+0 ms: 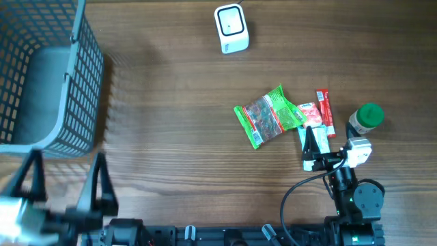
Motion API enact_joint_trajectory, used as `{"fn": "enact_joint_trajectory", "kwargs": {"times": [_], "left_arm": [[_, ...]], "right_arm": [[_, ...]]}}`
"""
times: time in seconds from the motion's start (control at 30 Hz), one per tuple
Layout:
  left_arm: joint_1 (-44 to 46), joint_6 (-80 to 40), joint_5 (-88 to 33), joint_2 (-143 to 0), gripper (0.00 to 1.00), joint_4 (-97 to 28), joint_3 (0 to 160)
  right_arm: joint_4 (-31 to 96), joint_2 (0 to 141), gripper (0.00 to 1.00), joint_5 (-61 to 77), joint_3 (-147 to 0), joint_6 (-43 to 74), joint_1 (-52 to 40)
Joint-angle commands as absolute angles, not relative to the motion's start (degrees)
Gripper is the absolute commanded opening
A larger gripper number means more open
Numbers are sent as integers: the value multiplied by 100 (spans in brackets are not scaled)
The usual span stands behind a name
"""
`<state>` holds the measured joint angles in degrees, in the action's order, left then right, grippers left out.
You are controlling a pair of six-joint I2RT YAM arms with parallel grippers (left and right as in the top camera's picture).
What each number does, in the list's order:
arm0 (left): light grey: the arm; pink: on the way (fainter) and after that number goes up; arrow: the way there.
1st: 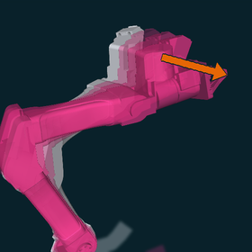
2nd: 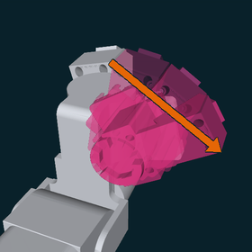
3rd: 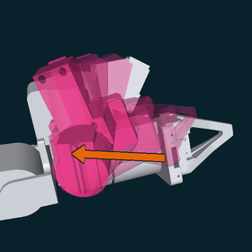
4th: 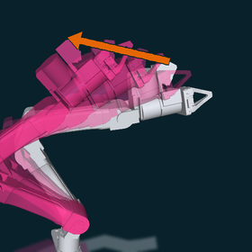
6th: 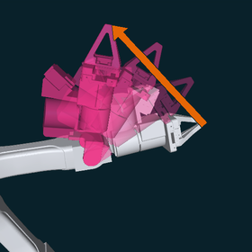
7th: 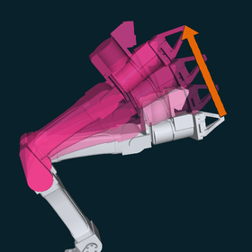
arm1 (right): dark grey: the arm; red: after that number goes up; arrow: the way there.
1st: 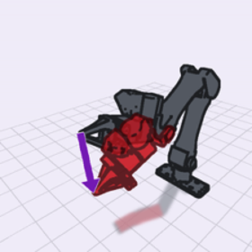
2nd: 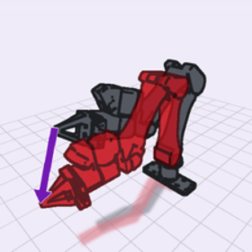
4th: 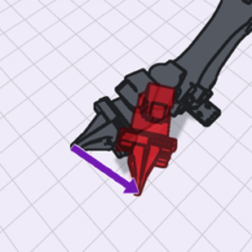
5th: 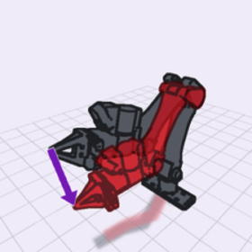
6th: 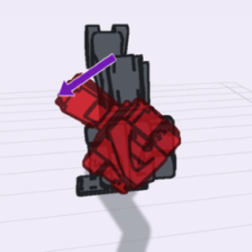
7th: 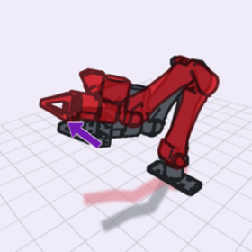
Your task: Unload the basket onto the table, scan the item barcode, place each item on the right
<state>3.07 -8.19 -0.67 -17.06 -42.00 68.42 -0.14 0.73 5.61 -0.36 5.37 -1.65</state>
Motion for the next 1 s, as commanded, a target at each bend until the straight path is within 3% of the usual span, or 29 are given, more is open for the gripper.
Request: {"fn": "enact_joint_trajectory", "kwargs": {"times": [0.0, 0.1, 0.23, 0.3, 0.4, 0.5, 0.6, 0.83, 0.97], "left_arm": [[196, -749, 222, -1188, 100, -5028, 6711], [110, -746, 432, -843, 100, -5900, 6344], [-172, -794, 445, -268, 100, -5376, 5196], [-215, -792, 228, -23, 100, -4348, 4493], [-215, -792, -554, -25, 100, -1785, 3496], [-215, -869, -1264, -25, 100, 1509, 2018], [-215, -1118, -1258, -23, 100, 2390, 1092], [-215, -1118, -1015, -21, 100, 2027, 38], [-215, -1114, -513, -21, 100, 298, 34]], "right_arm": [[-36, 27, 100, 652, -30, 639, -137], [-36, 27, 100, 652, -30, 639, -137], [-36, 27, 100, 652, -30, 637, -137], [-36, 27, 100, 652, -30, 637, -137], [-36, 27, 100, 652, -30, 642, -137], [-36, 27, 100, 652, -30, 637, -137], [-36, 27, 100, 652, -30, 642, -137], [-36, 27, 100, 652, -30, 637, -137], [-36, 27, 100, 652, -30, 639, -137]]}}
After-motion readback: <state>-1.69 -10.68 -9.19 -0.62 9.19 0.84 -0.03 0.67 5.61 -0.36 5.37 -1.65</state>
